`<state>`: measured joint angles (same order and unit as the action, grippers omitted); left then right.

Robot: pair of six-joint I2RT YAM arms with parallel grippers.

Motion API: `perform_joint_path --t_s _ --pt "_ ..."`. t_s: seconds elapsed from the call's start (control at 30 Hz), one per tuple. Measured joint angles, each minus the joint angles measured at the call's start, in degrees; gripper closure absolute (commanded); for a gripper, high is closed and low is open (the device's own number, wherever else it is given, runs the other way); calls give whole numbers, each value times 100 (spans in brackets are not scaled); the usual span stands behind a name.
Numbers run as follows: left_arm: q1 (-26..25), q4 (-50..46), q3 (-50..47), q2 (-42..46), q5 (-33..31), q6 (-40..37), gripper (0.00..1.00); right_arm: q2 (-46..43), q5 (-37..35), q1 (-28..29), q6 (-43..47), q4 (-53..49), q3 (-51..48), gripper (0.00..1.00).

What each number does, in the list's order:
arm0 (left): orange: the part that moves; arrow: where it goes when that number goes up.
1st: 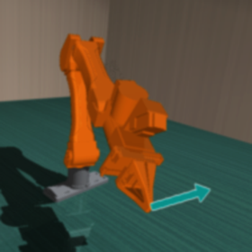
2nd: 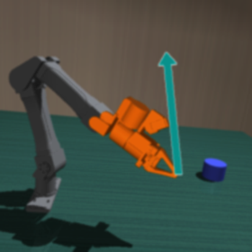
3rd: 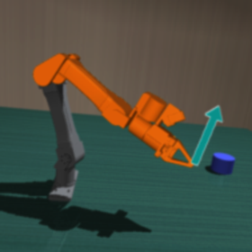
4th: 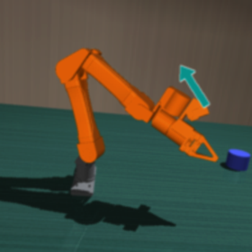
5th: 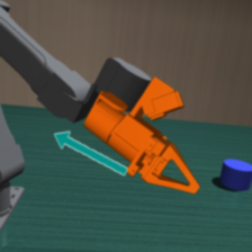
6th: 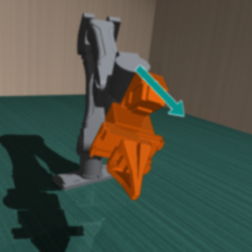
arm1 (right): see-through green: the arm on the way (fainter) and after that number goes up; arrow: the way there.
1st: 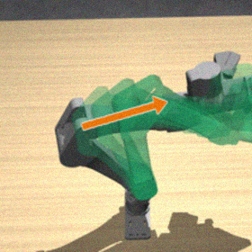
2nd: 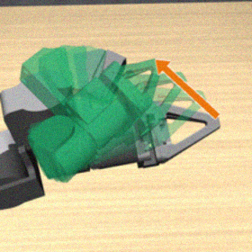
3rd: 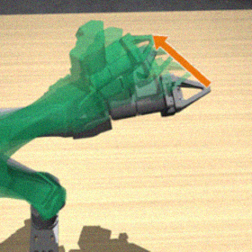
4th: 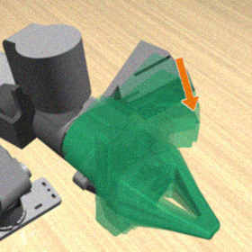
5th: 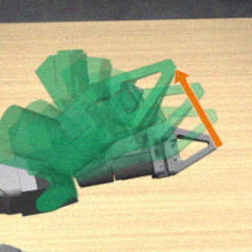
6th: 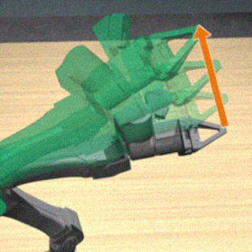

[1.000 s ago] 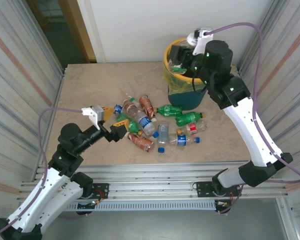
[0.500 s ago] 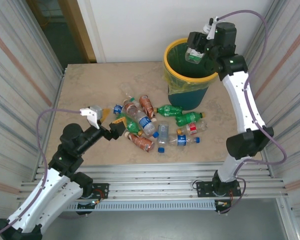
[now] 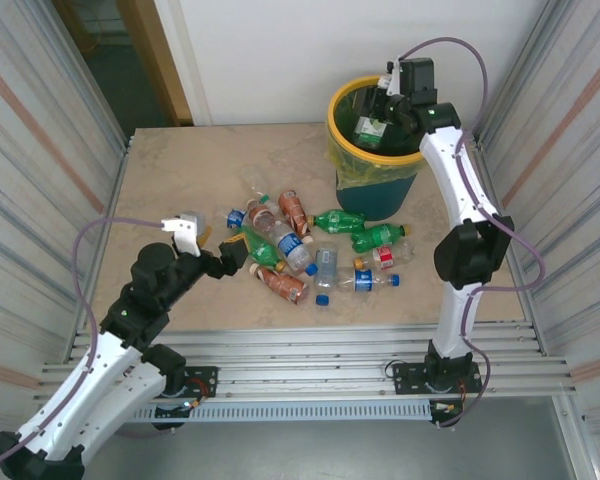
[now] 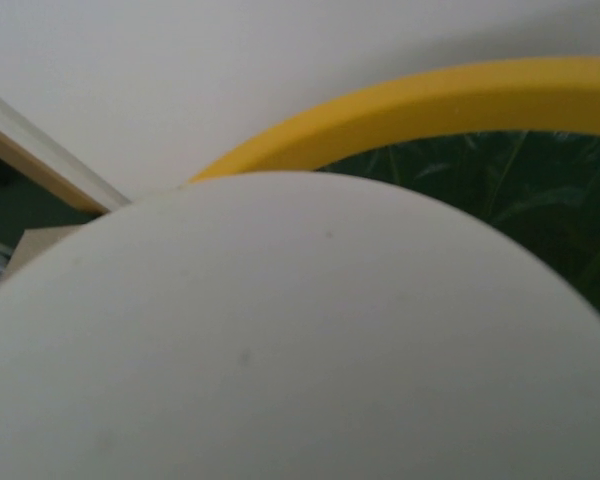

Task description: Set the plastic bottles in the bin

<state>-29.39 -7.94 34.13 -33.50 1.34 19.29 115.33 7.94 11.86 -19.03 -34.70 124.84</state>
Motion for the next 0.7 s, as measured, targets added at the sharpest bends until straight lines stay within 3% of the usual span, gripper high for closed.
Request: perform_joint_path --t_s 0.4,0.57,0.7 --pt "0 -289 74 -297 -256 120 1 361 243 0 2 -317 37 27" --pt "0 -446 153 -472 -304 205 1 361 240 0 4 -448 291 15" --pt "0 -544 170 -557 -354 275 1 361 238 0 15 -446 422 13"
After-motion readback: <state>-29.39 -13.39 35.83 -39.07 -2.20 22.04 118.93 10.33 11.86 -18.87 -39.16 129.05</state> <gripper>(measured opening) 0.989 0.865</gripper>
